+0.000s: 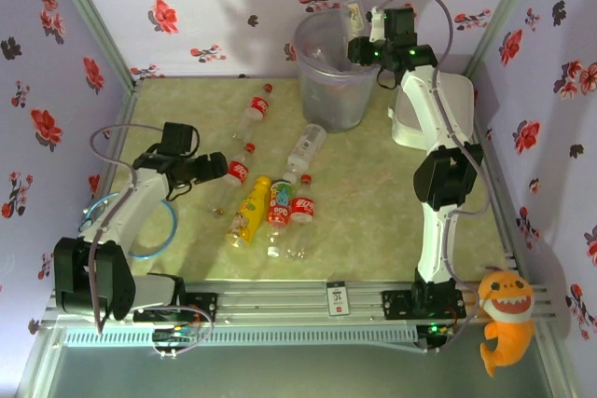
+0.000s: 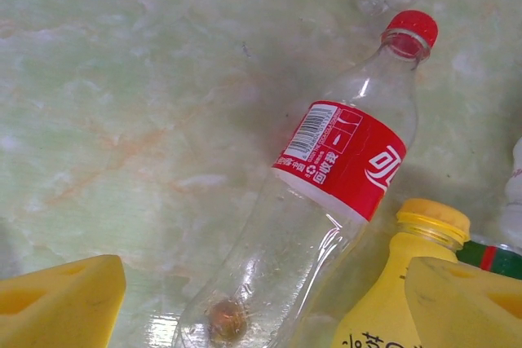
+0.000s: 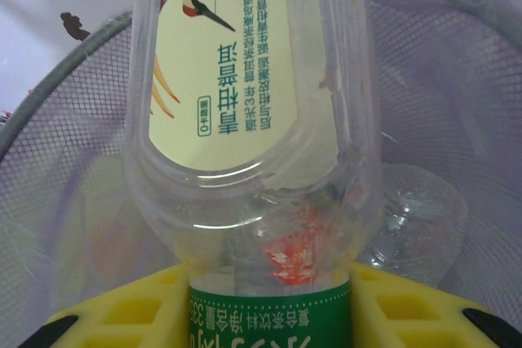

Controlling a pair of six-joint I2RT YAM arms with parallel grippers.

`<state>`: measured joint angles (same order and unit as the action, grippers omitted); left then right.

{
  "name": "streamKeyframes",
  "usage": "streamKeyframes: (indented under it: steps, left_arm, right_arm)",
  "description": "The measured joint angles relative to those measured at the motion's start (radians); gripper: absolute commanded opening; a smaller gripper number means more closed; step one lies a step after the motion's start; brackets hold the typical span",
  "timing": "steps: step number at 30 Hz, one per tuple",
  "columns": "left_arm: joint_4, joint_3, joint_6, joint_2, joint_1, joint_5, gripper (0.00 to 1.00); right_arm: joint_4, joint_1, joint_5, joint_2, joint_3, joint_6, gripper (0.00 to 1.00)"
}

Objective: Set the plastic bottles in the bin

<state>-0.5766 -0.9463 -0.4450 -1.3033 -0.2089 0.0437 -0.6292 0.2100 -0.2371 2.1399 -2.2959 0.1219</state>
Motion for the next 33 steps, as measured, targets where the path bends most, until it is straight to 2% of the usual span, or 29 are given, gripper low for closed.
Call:
streamKeyframes:
  steps: [3,6,13,27,33]
  left_arm:
    - [-0.001,0.000,0.007,-0.019,-0.006,-0.008,0.89]
    - [-0.002,0.000,0.011,-0.047,-0.011,-0.011,0.89]
    - [-0.009,-0.003,0.015,-0.068,-0.022,-0.016,0.89]
    - [-0.034,-0.041,0.062,-0.104,-0.023,-0.056,0.93]
    - [-0.039,-0.088,0.097,-0.135,-0.024,-0.074,0.95]
  right_arm:
    - [0.000,0.000,0.006,0.000,0.000,-0.023,0.38]
    - [0.000,0.000,0.010,0.000,0.002,-0.042,0.47]
    - [0.000,0.000,0.014,0.000,0.002,-0.063,0.54]
    - [-0.013,0.000,0.020,-0.005,-0.026,-0.069,0.56]
    - [-0.020,0.000,0.013,-0.088,-0.023,-0.052,0.59]
